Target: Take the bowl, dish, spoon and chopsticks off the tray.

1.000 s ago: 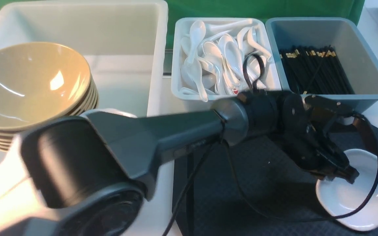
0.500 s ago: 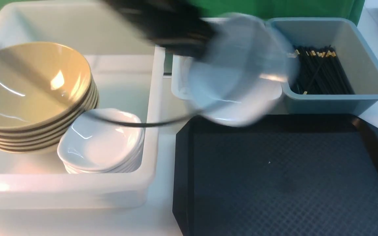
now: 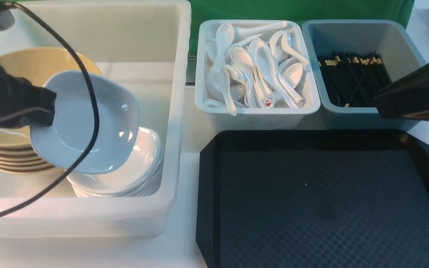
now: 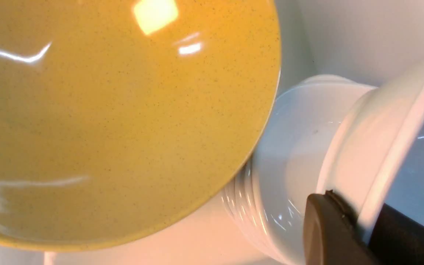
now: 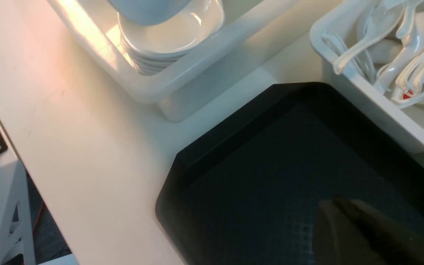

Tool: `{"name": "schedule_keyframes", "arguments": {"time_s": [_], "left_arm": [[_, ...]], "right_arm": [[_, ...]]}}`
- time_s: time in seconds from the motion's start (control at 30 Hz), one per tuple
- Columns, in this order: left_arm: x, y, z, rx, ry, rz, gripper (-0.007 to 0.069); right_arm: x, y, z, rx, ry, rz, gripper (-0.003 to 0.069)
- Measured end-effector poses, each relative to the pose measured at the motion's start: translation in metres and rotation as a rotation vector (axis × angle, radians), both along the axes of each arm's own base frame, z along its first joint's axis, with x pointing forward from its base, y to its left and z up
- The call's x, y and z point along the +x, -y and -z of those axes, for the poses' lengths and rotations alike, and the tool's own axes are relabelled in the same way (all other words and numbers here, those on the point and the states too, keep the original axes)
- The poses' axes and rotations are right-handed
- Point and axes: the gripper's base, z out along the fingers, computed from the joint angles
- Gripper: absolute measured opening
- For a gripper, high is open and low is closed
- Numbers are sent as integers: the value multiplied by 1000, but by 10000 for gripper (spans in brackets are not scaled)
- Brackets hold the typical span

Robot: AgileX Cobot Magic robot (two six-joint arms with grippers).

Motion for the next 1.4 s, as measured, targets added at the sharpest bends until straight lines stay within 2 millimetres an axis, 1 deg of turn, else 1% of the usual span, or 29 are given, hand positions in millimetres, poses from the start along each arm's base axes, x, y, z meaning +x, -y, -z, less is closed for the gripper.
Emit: {"name": "schedule_keyframes", "arguments": {"time_s": [0.13, 0.2, 0.3, 0.47, 0.5, 0.57, 0.6, 0.63, 0.67, 0.73, 0.77, 0.8, 0.83, 0.87, 0.93, 0.97, 1.07, 1.1, 1.17, 1.2, 1.27, 1.33, 1.37, 1.4], "left_arm": [[13, 2, 11, -5, -9, 33, 0], [23, 5, 23, -16, -49, 67, 0], [32, 13, 38, 16, -86, 171, 2], [36, 21, 44, 85, -86, 246, 27], [36, 23, 43, 115, -86, 271, 59], [35, 23, 43, 125, -95, 281, 98], [35, 24, 44, 126, -98, 283, 104], [34, 24, 43, 129, -107, 291, 136], [34, 25, 43, 130, -120, 302, 188], [33, 26, 39, 130, -128, 312, 257], [33, 27, 37, 129, -132, 317, 318], [33, 27, 36, 129, -131, 318, 327], [33, 27, 31, 130, -131, 318, 385], [33, 26, 25, 127, -132, 311, 427], [34, 26, 16, 126, -135, 298, 472], [33, 26, 3, 122, -140, 281, 489], [31, 25, -19, 131, -125, 238, 497], [30, 24, -20, 136, -123, 233, 497], [24, 24, -40, 147, -71, 184, 489], [17, 24, -51, 159, -39, 159, 473], [2, 24, -65, 177, 7, 136, 435], [-13, 22, -74, 195, 41, 116, 384], [-35, 18, -83, 207, 88, 91, 317], [-38, 17, -83, 208, 92, 88, 308]], "right_arm": [[0, 0, 0, -2, -3, -2, 34], [-1, 0, 1, -8, -17, -8, 34], [-3, 0, 3, -20, -37, -20, 34], [-4, 0, 3, -24, -46, -25, 34], [-4, 0, 3, -24, -46, -25, 34], [-4, 0, 3, -24, -46, -25, 34], [-4, 0, 3, -24, -46, -25, 34], [-4, 0, 3, -24, -46, -25, 34], [-4, 0, 3, -25, -45, -26, 34], [-4, 0, 3, -27, -43, -28, 34], [-4, 0, 3, -29, -42, -31, 34], [-4, 0, 3, -29, -42, -31, 34], [-4, 1, 3, -30, -42, -33, 34], [-4, 1, 3, -31, -40, -34, 34], [-4, 1, 3, -34, -36, -39, 34], [-4, 1, 3, -36, -35, -41, 34], [-4, 1, 3, -38, -33, -44, 34], [-4, 1, 3, -38, -33, -44, 34], [-4, 1, 3, -41, -30, -47, 34], [-4, 1, 3, -43, -27, -50, 34], [-4, 1, 4, -49, -23, -53, 34], [-4, 2, 4, -61, -19, -53, 34], [-4, 3, 4, -72, -12, -50, 34], [-4, 3, 4, -74, -10, -49, 34]]}}
